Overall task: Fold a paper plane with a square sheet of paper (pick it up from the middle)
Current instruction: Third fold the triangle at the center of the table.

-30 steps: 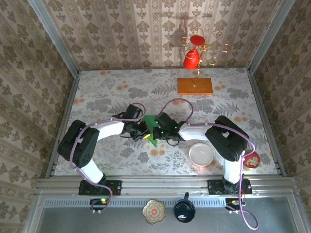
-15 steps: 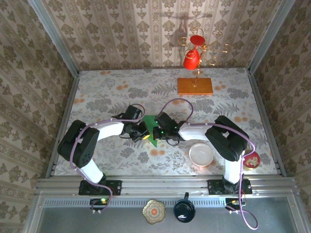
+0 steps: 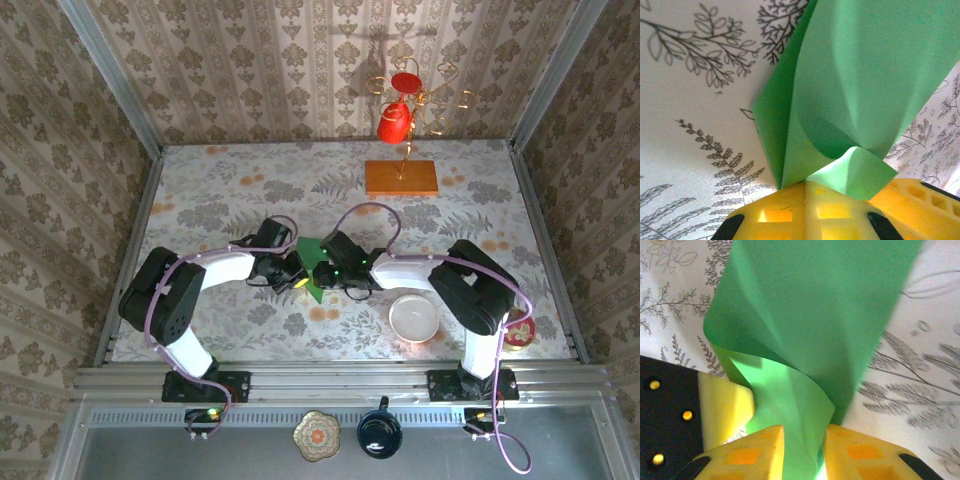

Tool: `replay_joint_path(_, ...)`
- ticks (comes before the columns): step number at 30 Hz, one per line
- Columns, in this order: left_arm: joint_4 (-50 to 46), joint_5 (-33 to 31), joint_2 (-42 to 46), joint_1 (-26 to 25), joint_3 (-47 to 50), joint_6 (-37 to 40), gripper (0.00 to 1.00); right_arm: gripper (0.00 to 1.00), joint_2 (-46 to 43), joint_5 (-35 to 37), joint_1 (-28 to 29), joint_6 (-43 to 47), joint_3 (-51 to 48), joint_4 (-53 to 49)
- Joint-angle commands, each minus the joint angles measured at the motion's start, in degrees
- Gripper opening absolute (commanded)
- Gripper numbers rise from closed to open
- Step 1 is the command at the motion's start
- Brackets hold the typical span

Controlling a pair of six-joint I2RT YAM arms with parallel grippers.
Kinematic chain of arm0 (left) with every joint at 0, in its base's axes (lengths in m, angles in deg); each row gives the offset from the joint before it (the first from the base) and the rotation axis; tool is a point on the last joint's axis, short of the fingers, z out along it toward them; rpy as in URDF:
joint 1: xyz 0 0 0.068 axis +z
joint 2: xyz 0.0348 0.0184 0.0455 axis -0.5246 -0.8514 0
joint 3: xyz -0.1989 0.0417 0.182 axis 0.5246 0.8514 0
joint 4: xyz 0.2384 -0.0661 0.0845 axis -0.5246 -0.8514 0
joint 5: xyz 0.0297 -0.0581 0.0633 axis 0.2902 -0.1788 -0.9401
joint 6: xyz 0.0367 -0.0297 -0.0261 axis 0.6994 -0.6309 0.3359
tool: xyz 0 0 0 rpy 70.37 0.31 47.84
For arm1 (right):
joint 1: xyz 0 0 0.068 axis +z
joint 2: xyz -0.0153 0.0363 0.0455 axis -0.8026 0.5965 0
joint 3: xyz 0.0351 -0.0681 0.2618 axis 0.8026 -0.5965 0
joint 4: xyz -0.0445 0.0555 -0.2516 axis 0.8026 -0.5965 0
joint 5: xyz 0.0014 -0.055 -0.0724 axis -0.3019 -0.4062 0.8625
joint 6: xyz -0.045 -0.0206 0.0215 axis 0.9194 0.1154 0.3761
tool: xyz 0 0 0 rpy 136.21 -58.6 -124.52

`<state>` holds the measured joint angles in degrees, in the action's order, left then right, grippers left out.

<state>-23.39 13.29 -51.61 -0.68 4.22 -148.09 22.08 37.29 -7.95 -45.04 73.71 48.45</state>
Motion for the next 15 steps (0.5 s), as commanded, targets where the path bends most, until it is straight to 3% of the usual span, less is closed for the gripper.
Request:
replay_joint_path(1, -1.13, -2.26, -2.79, 0.59, 2.17, -1.28, 0.06, 0.34, -4.62, -0.42, -2.26, -3.03, -1.10, -5.27)
replay_joint_path(3, -0.44, -2.09, -3.20, 0.59, 2.41, -1.50, 0.06, 0.40, -5.87, -3.43, -3.23, -4.15, -1.83, -5.95)
replay_joint_path(7, 0.70, -2.26, -3.75, 0.59, 2.56, -1.98, 0.05, 0.38, -7.57, -5.37, -2.91, -4.02, -3.25, -5.90)
replay_joint_path(15, 1.83, -2.35, -4.30, 0.50, 3.11, -2.47, 0.05, 0.17, -5.43, -11.80, -1.23, -1.95, -1.64, -5.55)
